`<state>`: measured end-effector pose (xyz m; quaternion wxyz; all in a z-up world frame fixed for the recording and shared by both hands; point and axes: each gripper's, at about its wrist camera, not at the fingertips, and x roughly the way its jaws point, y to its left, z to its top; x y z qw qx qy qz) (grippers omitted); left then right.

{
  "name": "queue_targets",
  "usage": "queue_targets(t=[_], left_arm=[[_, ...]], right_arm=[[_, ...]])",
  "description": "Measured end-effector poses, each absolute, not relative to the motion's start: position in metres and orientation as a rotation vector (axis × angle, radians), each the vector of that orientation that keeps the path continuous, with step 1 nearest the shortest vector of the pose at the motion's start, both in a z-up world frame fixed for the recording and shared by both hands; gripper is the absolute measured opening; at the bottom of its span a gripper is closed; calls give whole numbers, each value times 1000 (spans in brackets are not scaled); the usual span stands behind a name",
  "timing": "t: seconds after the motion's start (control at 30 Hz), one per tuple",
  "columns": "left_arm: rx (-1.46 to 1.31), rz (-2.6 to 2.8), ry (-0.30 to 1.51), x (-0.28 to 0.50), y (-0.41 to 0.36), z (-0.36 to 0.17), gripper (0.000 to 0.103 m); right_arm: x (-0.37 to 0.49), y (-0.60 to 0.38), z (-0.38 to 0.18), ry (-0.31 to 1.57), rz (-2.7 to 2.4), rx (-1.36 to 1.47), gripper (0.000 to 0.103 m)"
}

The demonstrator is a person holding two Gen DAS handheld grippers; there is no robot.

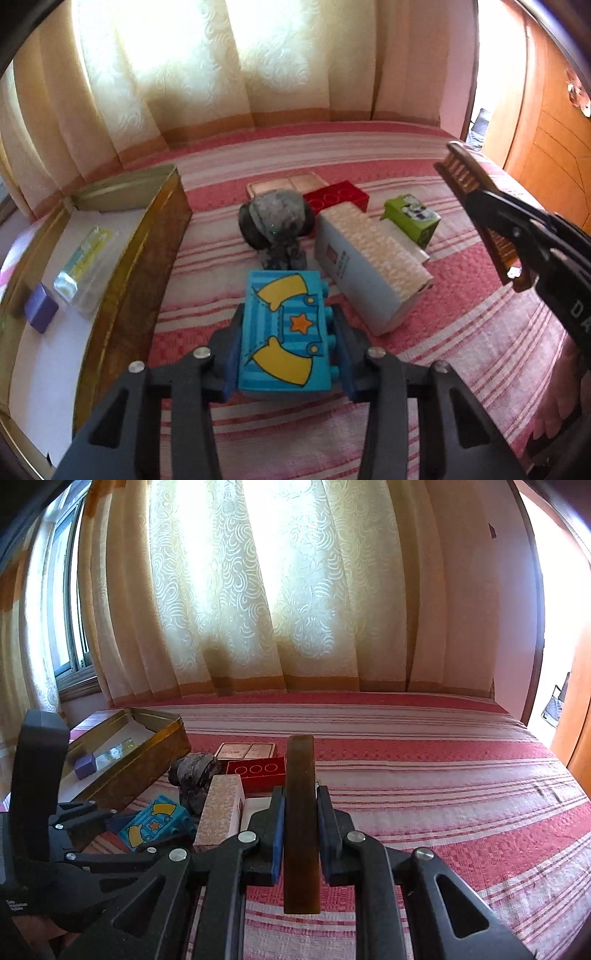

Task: Organize rigid objects
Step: 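Grasp the blue printed block with the left tool while the right tool holds the bar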

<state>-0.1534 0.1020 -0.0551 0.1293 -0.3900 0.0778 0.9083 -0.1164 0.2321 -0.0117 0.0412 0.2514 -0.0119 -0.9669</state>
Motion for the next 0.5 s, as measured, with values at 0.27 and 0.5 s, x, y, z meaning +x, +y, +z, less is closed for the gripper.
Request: queue_targets(t=[0.27,0.5], left_arm=[[-992,2730,257,-137,99,-40,41],[-906,2788,215,-133,89,-28,41]], right_arm=[[-109,232,-9,-43,-2942,712,17],[-104,227,-6,-2,-2959,667,17]])
